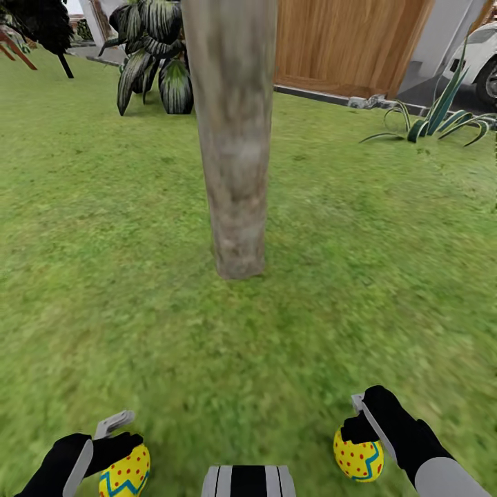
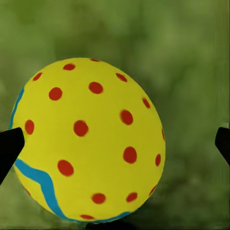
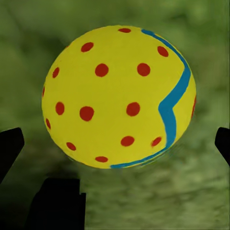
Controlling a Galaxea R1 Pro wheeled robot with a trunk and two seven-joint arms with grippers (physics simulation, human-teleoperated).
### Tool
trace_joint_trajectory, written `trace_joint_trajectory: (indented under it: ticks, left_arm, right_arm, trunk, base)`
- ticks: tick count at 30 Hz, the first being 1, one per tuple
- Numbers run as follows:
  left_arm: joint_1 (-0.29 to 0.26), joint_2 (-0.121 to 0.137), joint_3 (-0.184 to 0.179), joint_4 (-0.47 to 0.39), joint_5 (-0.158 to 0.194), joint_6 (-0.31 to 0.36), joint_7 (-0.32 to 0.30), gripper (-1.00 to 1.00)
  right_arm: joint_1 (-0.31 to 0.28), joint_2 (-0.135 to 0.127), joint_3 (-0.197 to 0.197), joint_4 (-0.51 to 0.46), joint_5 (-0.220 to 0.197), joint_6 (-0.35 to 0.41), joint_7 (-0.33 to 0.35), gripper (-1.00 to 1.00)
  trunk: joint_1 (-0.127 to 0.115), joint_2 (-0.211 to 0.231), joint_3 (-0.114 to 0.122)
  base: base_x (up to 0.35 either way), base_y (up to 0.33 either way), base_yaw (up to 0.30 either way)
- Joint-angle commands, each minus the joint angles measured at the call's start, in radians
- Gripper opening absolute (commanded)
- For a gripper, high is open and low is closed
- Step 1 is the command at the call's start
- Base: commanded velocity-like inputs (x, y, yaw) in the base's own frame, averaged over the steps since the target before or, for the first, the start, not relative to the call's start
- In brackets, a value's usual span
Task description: Take the three Easter eggs out of the wicker basket on the lawn in the garden, then place them on the lawn next to a single tree (choose any tree) so that all three eggs are next to the same tree and none are left in the basket.
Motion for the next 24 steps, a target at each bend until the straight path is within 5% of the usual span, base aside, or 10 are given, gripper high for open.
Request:
trace_joint_trajectory:
  ticks: [1, 9, 24]
  left_arm:
    - [0.000, -0.001, 0.001, -0.001, 0.004, 0.006, -0.001, 1.00]
    - [0.000, -0.016, -0.002, 0.001, 0.002, 0.005, 0.001, 1.00]
    - [0.000, -0.036, -0.006, 0.001, -0.002, 0.005, 0.002, 1.00]
  right_arm:
    - [0.000, -0.001, 0.004, -0.001, 0.000, 0.004, 0.003, 1.00]
    - [0.000, 0.016, 0.004, -0.001, 0.000, 0.004, 0.003, 1.00]
    - [0.000, 0.015, 0.003, -0.001, 0.000, 0.004, 0.003, 1.00]
  trunk:
    - [-0.001, 0.000, 0.003]
    - [-0.005, 0.002, 0.034]
    - [-0.012, 0.005, 0.092]
  base:
    - [-0.334, -0.016, 0.000]
    - [-0.338, -0.080, 0.000]
    - [-0.247, -0.239, 0.000]
